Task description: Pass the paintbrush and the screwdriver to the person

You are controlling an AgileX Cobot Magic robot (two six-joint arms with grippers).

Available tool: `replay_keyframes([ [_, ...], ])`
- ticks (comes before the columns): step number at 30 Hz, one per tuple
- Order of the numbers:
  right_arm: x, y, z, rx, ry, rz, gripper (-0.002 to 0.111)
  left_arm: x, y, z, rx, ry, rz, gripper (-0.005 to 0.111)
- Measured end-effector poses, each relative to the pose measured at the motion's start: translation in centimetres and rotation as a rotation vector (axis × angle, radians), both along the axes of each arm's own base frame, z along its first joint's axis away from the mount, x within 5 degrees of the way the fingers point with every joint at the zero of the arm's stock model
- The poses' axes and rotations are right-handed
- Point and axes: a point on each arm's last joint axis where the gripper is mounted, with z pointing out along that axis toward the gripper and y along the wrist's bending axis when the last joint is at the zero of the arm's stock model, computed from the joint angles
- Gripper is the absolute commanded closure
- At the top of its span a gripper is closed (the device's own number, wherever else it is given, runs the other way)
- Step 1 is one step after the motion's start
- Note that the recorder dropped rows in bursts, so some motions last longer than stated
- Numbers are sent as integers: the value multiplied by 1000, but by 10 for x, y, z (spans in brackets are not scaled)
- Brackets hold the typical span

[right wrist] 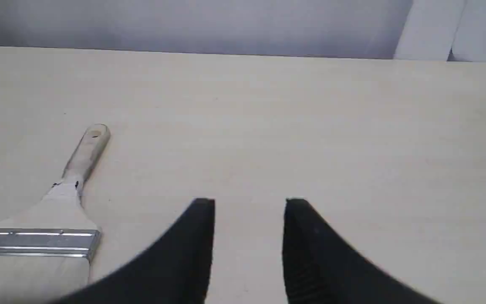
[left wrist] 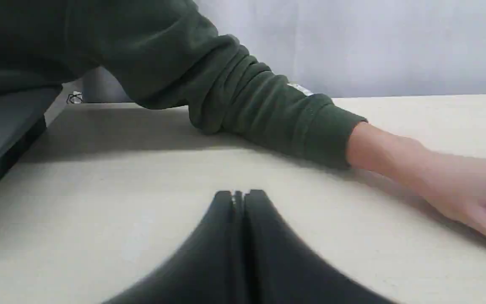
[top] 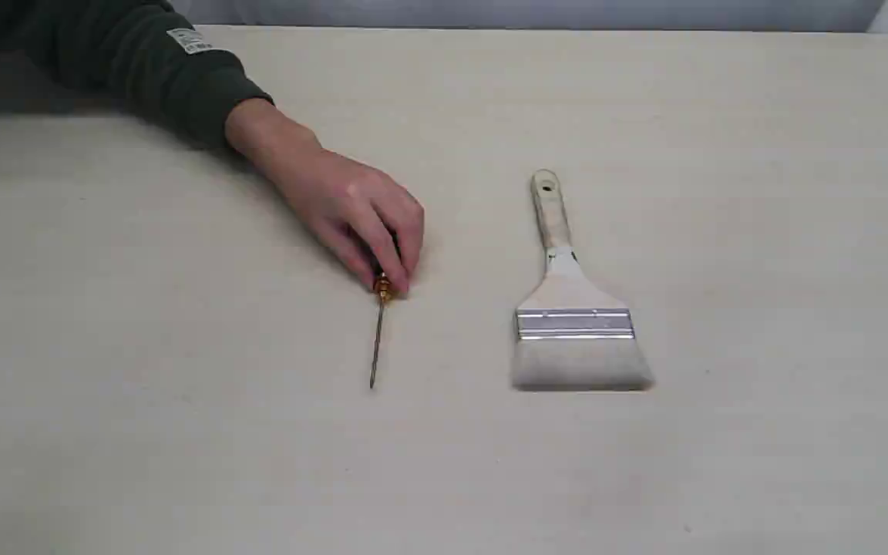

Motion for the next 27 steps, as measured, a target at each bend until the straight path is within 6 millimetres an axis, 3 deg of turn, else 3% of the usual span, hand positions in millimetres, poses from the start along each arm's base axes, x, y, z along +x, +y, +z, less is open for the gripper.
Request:
replay_keyframes([
  [20,0,0,0,0,-3,0,78,0,0,0,0,0,0,107],
  [27,3,0,14,-5,-155,3,78,0,0,0,0,0,0,107],
])
